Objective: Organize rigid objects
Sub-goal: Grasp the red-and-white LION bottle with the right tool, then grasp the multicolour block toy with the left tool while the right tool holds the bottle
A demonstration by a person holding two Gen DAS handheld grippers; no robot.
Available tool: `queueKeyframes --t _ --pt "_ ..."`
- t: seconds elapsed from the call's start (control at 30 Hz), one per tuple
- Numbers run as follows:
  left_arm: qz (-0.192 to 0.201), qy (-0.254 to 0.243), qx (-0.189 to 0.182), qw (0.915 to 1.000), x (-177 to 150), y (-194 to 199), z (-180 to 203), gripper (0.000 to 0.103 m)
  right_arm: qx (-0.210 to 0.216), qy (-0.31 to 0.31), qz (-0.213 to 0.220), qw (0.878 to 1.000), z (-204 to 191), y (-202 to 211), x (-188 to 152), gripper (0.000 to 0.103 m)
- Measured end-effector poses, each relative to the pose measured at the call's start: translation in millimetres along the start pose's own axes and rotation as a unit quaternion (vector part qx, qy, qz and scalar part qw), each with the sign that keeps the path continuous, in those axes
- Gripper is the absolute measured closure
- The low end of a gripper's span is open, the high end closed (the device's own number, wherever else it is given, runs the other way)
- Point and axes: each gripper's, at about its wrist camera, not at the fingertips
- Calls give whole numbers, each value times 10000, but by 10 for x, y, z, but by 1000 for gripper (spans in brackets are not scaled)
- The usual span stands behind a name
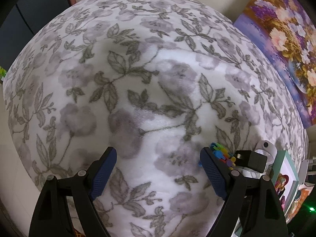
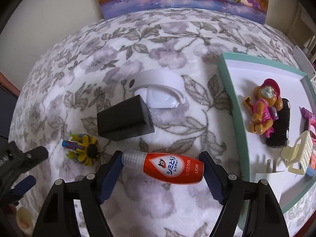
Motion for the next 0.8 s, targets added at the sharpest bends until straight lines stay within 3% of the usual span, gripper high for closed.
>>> queueKeyframes --t 0.4,0.8 --pt "-71 -702 -54 9975 -134 -83 362 16 -138 -204 241 9994 381 425 70 23" --pt "229 -1521 -25 9881 -301 -154 809 17 -195 -525 397 9976 811 662 106 23"
Point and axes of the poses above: each gripper's, at about its wrist camera, not at the fingertips, and y roughly against the way its jaws point, z to its right, x to its top, and after that the axes turned 8 degrees about y, right-handed
